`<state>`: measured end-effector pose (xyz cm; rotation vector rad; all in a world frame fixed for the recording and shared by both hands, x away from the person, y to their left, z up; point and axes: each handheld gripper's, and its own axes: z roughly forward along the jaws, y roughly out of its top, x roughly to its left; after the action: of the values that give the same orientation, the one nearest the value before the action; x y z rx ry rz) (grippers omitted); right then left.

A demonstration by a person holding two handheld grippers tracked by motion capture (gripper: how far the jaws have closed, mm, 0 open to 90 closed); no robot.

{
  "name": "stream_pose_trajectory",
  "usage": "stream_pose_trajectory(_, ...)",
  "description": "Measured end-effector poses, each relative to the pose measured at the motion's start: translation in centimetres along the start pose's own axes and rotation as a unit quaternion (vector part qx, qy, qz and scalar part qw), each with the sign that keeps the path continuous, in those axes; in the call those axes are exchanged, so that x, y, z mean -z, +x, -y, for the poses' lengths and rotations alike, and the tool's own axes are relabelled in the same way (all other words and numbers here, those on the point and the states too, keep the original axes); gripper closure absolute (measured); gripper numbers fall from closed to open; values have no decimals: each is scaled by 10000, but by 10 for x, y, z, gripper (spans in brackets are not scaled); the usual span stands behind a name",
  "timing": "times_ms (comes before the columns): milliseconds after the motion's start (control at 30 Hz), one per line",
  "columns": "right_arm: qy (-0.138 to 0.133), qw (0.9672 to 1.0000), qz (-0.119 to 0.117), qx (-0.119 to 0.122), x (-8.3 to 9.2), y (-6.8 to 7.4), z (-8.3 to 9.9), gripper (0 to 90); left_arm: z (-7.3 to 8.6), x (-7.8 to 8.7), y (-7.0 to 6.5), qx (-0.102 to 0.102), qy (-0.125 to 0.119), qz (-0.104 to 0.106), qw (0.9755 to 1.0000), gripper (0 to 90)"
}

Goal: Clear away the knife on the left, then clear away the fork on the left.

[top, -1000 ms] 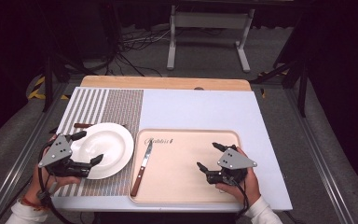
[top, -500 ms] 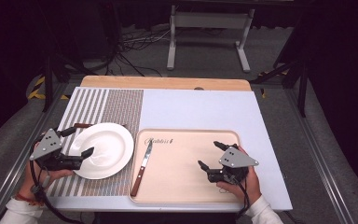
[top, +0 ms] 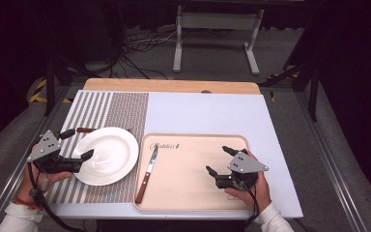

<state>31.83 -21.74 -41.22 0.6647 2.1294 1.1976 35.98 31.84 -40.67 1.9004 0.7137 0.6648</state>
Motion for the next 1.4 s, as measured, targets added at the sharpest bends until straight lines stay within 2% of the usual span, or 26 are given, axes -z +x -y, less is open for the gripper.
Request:
stream_pose_trajectory(67,-1,10000,7,-12,0,0,0,193,1,-1,2,27,30,46,10000,68)
stream_pose_trajectory(400,36,10000,1,-6,-2,0,0,193,3,-4,8,56,81,-1,10000,70)
stream_pose_trajectory(633,29,10000,-40,30,-2,3,-1,193,5,-3,15,175,149,-42,9997,74)
stream_pose_trajectory(800,40,10000,-72,-27,-3,2,0,193,5,-4,27,228,164,-24,9996,83)
stream_pose_trajectory(867,78,9999,-50,-42,-3,1,1,193,6,-6,32,178,232,-118,9995,86)
stream_pose_trajectory(1033,31,9999,-34,-125,-1,1,1,194,10,-6,45,299,309,-19,9991,70)
stream_pose_trajectory(1200,75,9999,-51,-69,0,4,1,197,9,-6,54,252,406,-128,9988,67)
stream_pose_trajectory(1400,108,9999,-80,-87,-5,4,-1,196,15,-19,73,323,648,-176,9972,73)
